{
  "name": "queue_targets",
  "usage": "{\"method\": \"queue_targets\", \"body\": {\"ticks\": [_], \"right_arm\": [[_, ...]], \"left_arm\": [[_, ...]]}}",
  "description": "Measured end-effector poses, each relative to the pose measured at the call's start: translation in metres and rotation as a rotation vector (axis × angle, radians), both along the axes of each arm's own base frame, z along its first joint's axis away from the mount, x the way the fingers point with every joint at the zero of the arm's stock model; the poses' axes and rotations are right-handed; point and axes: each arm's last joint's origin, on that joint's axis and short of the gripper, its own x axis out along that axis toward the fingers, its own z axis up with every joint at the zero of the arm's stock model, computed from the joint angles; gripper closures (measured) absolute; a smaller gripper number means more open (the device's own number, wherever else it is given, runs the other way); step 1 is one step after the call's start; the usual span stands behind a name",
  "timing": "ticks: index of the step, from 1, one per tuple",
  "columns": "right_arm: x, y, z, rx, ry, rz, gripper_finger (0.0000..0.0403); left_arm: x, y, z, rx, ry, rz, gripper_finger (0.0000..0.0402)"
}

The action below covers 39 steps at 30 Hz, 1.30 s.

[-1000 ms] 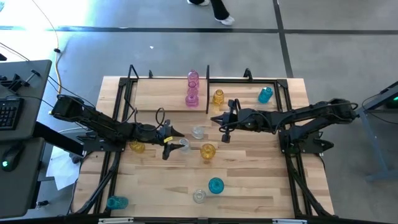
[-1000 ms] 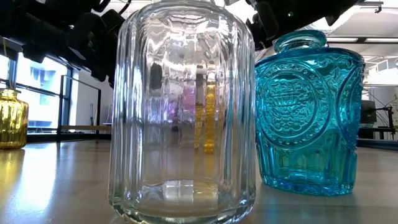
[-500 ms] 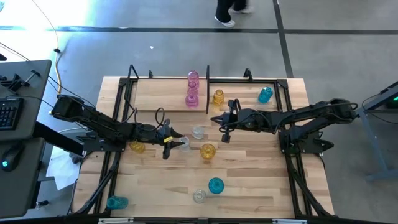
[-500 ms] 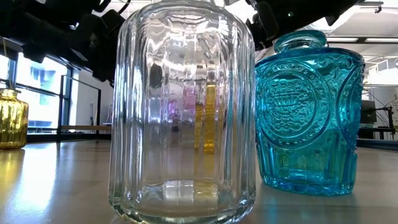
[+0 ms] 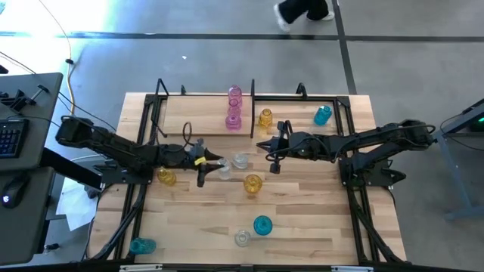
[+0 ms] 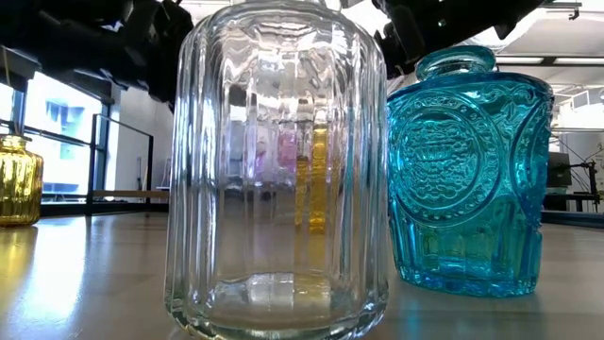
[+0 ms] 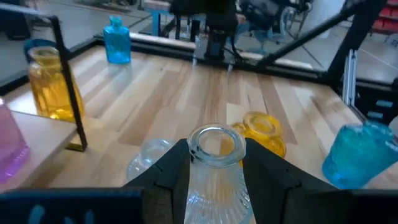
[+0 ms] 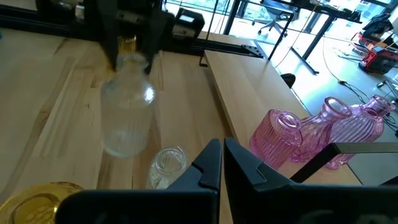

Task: Sort vases onto shelf
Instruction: Put the right transparent vase on the shelf

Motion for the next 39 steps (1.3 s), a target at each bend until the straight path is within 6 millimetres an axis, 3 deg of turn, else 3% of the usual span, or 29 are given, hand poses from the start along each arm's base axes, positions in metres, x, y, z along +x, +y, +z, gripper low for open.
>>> {"method": "queue_targets", "body": {"ticks": [7,13,23,32,39], "right_arm": [[0.0,0.0,0.0,0.0,0.003,0.0,0.0403],[0.0,0.0,0.0,0.0,0.003,0.0,0.0403],[0.0,0.0,0.0,0.0,0.003,0.0,0.0403],[0.0,0.0,0.0,0.001,0.002,-0.001,0.0403],[0.0,0.0,-0.001,0.0,0.008,-0.001,0.0403]], "left_arm": [[-0.017,0.019,0.022,0.006,-0.056,0.087,0.0292],[-0.032,0.044,0.036,0.037,-0.103,0.271,0.0292],[-0.043,0.089,0.039,0.089,-0.09,0.52,0.0302],[-0.036,0.125,0.05,0.112,-0.064,0.565,0.0305],[-0.019,0.145,0.038,0.122,-0.058,0.586,0.0305]]}}
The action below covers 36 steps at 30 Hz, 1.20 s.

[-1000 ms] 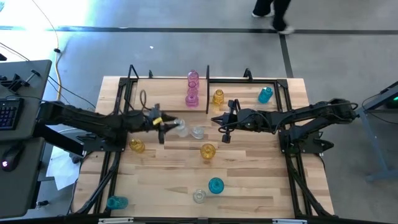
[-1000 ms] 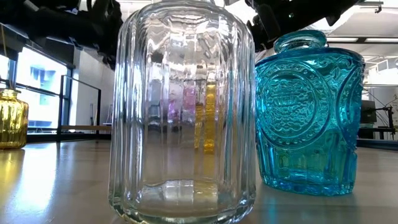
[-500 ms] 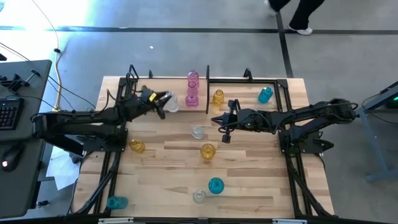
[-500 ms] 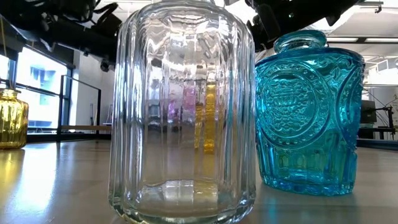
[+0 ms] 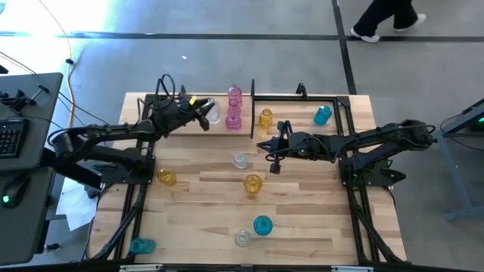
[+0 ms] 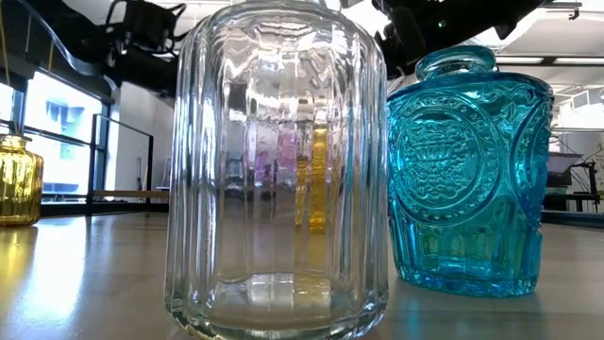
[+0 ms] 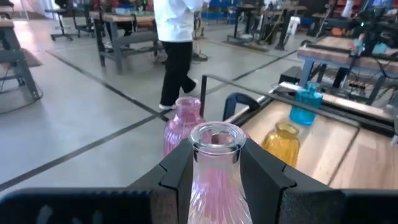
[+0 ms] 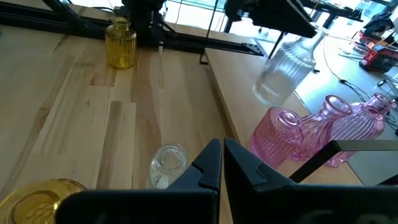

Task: Sort vases onto shelf
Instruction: Put the right transparent vase on the shelf

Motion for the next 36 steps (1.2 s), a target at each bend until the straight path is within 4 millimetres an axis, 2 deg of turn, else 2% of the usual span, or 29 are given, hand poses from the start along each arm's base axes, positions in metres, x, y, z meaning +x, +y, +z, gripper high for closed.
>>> {"method": "queue_targets", "body": {"ticks": [5,19,24,36], "right_arm": [[0.0,0.0,-0.001,0.003,0.006,-0.001,0.0403],[-0.001,0.0,-0.001,0.006,0.013,-0.003,0.0403],[-0.001,0.0,-0.001,0.007,0.014,-0.003,0.0403],[-0.001,0.0,-0.002,0.007,0.023,-0.003,0.0403]], "left_arm": [[0.004,0.012,-0.009,0.028,0.0,0.054,0.0305],[0.018,0.026,-0.029,0.128,0.021,0.11,0.0305],[0.026,0.036,-0.031,0.145,0.048,0.133,0.0305],[0.026,0.052,-0.046,0.088,0.048,0.171,0.0305]]}}
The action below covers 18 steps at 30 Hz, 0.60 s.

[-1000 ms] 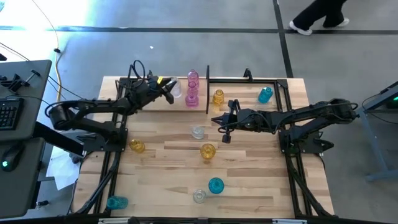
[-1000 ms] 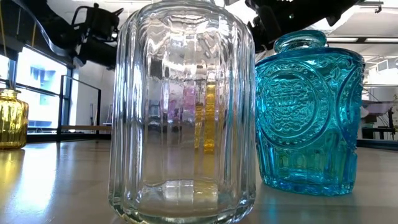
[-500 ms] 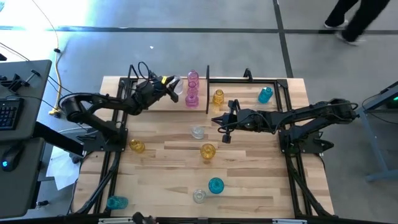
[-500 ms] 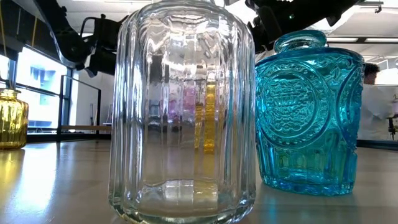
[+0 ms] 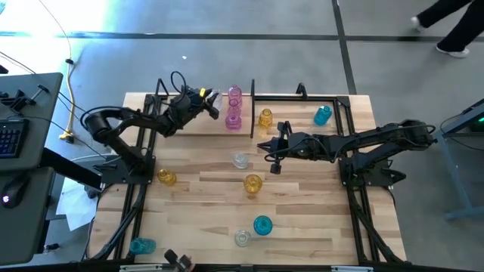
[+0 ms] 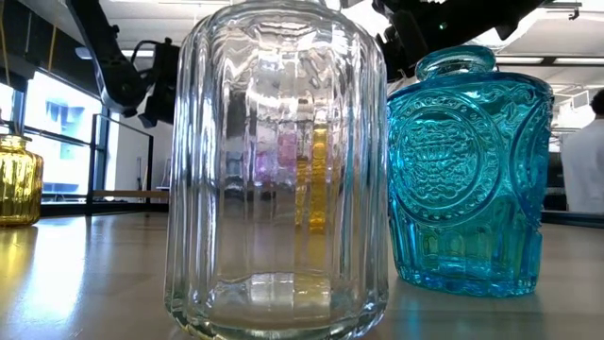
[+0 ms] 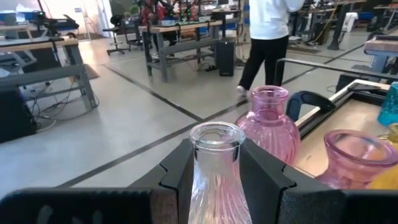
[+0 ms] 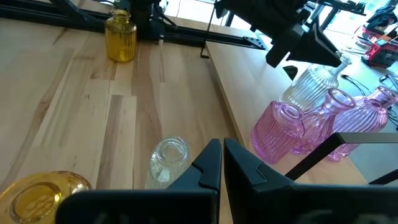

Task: Sort vases onto shelf
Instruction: Put the right transparent vase on the shelf

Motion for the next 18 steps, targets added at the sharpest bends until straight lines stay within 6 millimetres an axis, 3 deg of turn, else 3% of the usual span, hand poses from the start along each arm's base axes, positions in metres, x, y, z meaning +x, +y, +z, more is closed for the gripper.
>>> {"method": "queue_targets", "body": {"ticks": [18], "right_arm": [[-0.0001,0.0008,-0.0001,0.0,0.001,0.003,0.0403]], "left_arm": [[0.001,0.005,-0.0093,-0.014,-0.015,0.012,0.0305]]}}
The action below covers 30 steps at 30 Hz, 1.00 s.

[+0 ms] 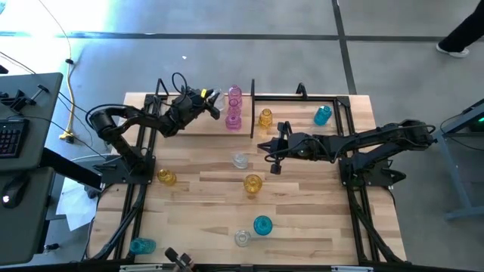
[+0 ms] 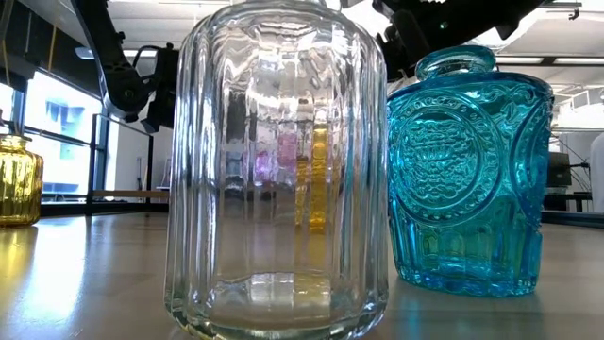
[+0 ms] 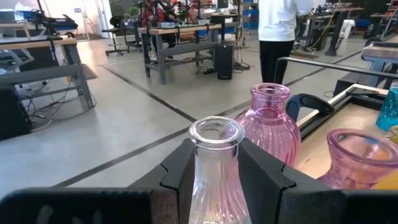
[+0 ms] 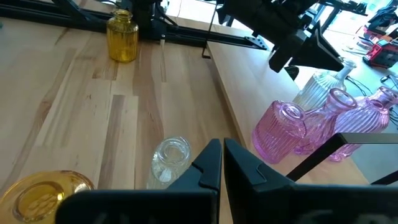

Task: Sort vases onto shelf
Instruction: Put the right transparent vase on the shelf, then put the bottom transparent vase on the shelf

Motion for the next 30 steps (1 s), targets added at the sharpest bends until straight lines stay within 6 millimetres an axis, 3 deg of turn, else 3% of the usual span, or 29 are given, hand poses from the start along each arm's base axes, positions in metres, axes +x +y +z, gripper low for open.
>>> {"method": "queue_targets", "body": {"ticks": [20,30], "right_arm": [[0.0,0.0,-0.001,0.0,0.007,0.0,0.0403],[0.0,0.0,-0.001,0.0,0.013,0.0,0.0403]], "left_arm": [[-0.001,0.0,-0.004,0.012,0.067,0.038,0.0252],[-0.007,-0.004,0.01,0.001,0.095,0.052,0.0239]]}}
